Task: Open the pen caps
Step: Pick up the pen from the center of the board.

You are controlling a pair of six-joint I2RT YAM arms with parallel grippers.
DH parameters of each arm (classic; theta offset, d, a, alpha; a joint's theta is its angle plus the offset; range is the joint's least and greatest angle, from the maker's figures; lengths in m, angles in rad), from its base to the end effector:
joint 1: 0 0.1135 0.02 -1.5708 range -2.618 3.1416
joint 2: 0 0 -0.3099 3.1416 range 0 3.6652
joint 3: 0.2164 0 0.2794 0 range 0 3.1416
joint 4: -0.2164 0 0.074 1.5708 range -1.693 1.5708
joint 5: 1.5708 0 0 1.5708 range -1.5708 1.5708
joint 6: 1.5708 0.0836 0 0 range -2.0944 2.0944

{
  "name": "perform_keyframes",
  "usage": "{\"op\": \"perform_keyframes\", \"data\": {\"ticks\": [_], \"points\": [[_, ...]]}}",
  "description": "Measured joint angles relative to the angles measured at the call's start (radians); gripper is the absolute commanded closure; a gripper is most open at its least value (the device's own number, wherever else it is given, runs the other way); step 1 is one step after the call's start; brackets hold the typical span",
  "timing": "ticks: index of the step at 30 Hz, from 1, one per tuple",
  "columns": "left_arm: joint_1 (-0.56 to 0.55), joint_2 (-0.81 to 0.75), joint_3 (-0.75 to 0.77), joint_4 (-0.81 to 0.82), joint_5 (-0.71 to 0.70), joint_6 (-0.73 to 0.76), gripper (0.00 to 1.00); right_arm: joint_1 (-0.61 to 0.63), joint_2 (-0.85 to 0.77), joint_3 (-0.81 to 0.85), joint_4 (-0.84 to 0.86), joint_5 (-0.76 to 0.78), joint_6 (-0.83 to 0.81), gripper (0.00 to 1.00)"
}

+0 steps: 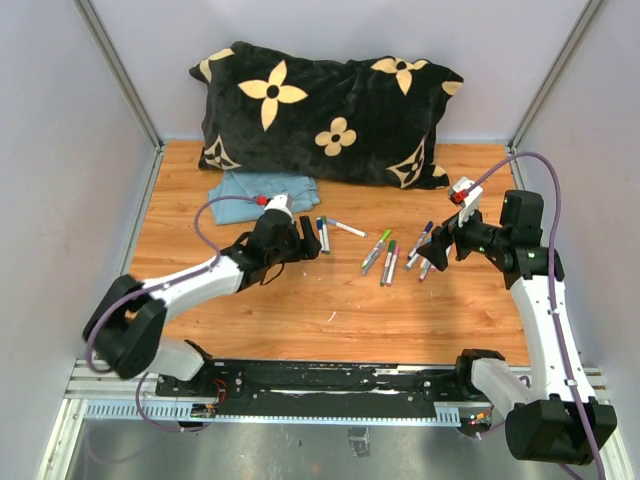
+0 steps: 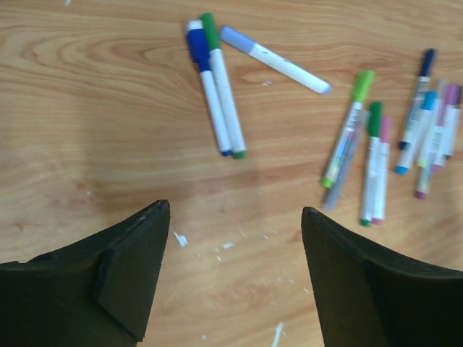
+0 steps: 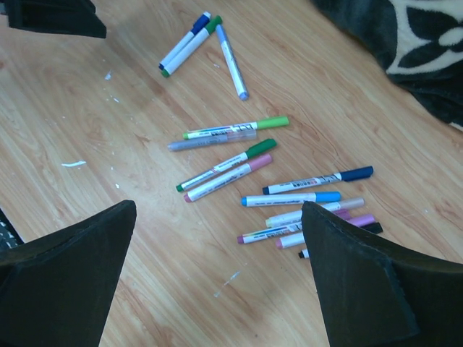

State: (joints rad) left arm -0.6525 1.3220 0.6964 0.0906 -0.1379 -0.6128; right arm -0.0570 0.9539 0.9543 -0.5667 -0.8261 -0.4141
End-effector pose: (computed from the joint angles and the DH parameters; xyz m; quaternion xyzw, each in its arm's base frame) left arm 0.2731 -0.1942 0.2227 -0.0169 0.8673 -0.2438 0.4337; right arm 0.2270 0.0486 0.3563 -0.3327 0.7557 0.2392 0.5108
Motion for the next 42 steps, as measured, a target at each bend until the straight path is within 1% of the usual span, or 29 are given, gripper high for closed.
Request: {"op": "perform_keyframes", "data": {"ticks": [1,3,4,5,8,9,10,14,24,31,33,37,38,42], "points": [[0.000,0.053,0.038,-0.022,-0.019,0.005,0.32,0.000,0.000,-0.005,0.000,0.014,-0.006,0.02],[0.000,0.157,0.119,-0.070,-0.052,0.016,0.34,0.000,0.000,-0.011,0.001,0.040,-0.015,0.02],[0.000,0.199,0.153,-0.084,-0.063,0.023,0.37,0.000,0.000,-0.012,0.001,0.048,-0.019,0.02],[0.000,0.252,0.200,-0.113,-0.080,0.032,0.41,0.002,0.000,-0.014,0.002,0.053,-0.023,0.02],[0.000,0.389,0.322,-0.175,-0.138,0.063,0.43,0.005,0.000,-0.023,0.006,0.069,-0.032,0.02],[0.000,0.420,0.349,-0.193,-0.154,0.072,0.48,0.006,0.000,-0.024,0.006,0.071,-0.032,0.02],[0.000,0.451,0.375,-0.207,-0.167,0.079,0.50,0.006,0.000,-0.026,0.007,0.073,-0.033,0.02],[0.000,0.539,0.453,-0.258,-0.188,0.103,0.50,0.011,0.000,-0.030,0.010,0.080,-0.035,0.02],[0.000,0.608,0.569,-0.285,-0.192,0.116,0.50,0.011,0.000,-0.031,0.010,0.095,-0.035,0.02],[0.000,0.643,0.582,-0.315,-0.199,0.116,0.50,0.012,0.000,-0.031,0.010,0.095,-0.035,0.02],[0.000,0.643,0.582,-0.320,-0.201,0.116,0.54,0.012,0.000,-0.031,0.010,0.095,-0.035,0.02],[0.000,0.643,0.582,-0.323,-0.200,0.116,0.54,0.012,0.000,-0.031,0.010,0.095,-0.035,0.02],[0.000,0.643,0.582,-0.323,-0.200,0.116,0.57,0.013,0.000,-0.031,0.010,0.095,-0.035,0.02],[0.000,0.643,0.581,-0.324,-0.200,0.116,0.60,0.013,0.000,-0.031,0.010,0.095,-0.035,0.02]]}}
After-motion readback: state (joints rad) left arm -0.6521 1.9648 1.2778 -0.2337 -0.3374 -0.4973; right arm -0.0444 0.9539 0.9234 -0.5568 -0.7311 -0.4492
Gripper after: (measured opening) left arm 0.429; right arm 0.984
